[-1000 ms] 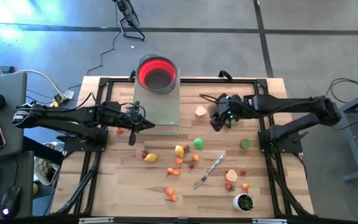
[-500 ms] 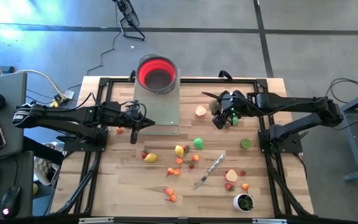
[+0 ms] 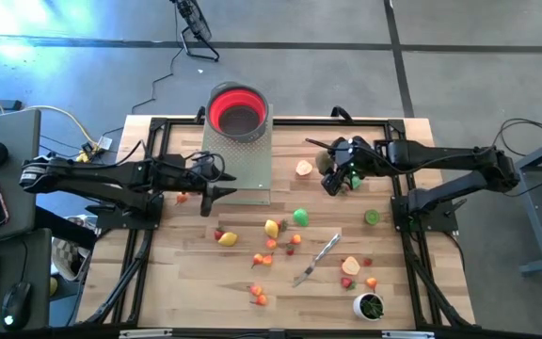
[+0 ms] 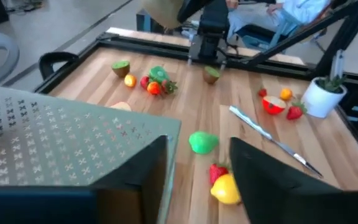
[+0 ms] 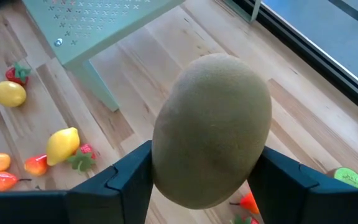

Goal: Pick & Place Fruit
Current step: Put the kiwi into the red strainer on the shelf

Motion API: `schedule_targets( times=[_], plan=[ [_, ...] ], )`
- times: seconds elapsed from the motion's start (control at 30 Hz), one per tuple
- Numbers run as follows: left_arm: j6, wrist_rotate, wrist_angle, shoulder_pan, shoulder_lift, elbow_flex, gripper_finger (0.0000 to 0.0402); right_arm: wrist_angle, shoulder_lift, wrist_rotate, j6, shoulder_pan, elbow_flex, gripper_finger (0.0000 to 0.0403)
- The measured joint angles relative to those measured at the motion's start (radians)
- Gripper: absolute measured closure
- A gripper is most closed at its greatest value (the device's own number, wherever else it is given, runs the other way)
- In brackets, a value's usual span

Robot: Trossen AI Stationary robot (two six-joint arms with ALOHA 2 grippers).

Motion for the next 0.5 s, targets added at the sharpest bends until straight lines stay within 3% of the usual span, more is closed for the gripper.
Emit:
schedule_targets(
  times=[0.13,0.27,0.5],
  plan=[
    [-0.045,-0.053,0.004,0.000,0.012,0.000,0.0155,0.001,0.000,0.000,-0.003,0.000,0.000,0.0183],
    [-0.046,-0.038,0.004,-0.001,0.017,-0.001,0.0107,0.003,0.000,-0.001,-0.014,0.000,0.000,0.0183],
    [-0.047,0.026,0.045,-0.001,0.019,0.000,0.0074,0.043,0.000,-0.066,-0.069,0.000,0.000,0.0183]
  ],
)
